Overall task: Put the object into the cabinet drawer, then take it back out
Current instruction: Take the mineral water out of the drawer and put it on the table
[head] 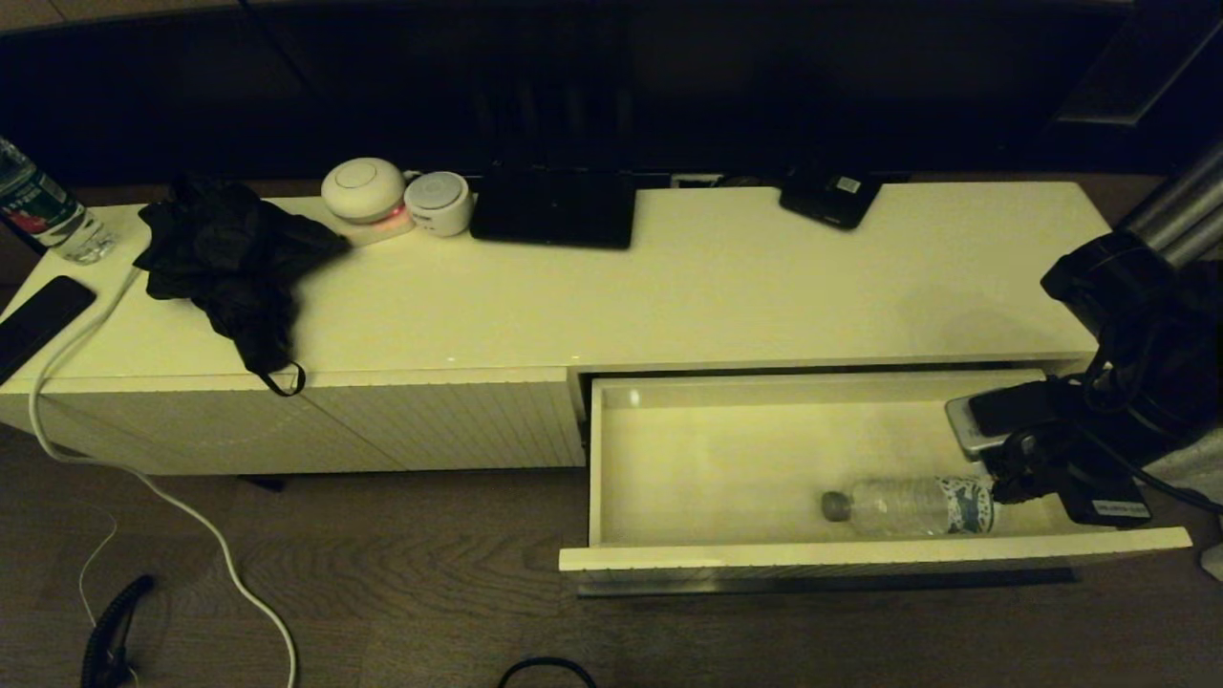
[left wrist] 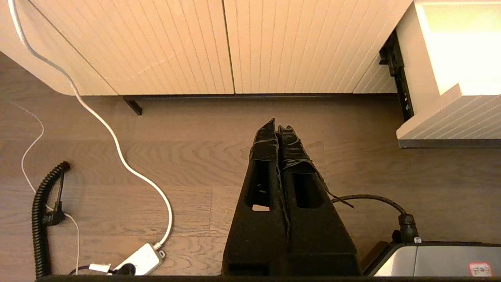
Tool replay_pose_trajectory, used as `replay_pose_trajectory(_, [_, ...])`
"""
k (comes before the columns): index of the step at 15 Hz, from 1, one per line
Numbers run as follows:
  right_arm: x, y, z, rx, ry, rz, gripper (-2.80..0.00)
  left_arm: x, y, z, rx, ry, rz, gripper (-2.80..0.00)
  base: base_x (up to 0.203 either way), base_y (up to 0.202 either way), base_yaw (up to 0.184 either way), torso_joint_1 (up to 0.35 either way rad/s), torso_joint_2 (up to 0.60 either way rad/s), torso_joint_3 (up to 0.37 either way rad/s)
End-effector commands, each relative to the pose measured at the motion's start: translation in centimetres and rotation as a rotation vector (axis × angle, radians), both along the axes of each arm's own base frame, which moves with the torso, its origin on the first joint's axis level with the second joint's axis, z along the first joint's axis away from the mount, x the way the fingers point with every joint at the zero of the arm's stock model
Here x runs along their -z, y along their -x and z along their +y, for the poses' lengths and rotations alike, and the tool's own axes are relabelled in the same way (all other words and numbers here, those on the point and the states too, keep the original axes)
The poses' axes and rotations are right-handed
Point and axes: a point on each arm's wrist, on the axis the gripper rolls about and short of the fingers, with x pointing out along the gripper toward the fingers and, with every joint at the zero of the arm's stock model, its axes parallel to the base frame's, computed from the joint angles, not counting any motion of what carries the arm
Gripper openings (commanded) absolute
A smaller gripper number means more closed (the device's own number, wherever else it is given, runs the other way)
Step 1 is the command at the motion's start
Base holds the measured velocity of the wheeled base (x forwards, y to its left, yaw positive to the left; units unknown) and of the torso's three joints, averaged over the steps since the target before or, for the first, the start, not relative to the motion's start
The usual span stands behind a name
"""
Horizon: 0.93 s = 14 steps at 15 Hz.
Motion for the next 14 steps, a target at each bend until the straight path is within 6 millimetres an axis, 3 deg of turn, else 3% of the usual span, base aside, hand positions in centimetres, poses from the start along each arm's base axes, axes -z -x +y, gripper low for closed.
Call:
replay_pose_trajectory(1, [0.7,-1.0,0.1,-0.007,-0.005,-0.009,-2.8,0.0,0.0,0.0,0.0,0.0,-0.001,-2.8,0.0,0.0,0.0,0.0,0.0,0.0])
replay_pose_trajectory(2, [0.8,-1.2,0.1,-0.01,-0.011,-0.019,-2.8,0.0,0.0,0.0,0.0,0.0,0.0,-2.8,0.0,0.0,0.0,0.0,0.0,0.0])
replay_pose_trajectory(3, [0.9,-1.5,0.1,-0.012,-0.012,-0.014,0.0,0.0,0.0,0.0,0.0,0.0,-0.001,-2.8,0.0,0.0,0.0,0.0,0.0,0.0])
replay_pose_trajectory(14, [2.9,-5.7,0.0,-0.017,0.003,0.047,0.0,0.0,0.0,0.0,0.0,0.0,-0.002,-2.8,0.0,0.0,0.0,0.0,0.0,0.0])
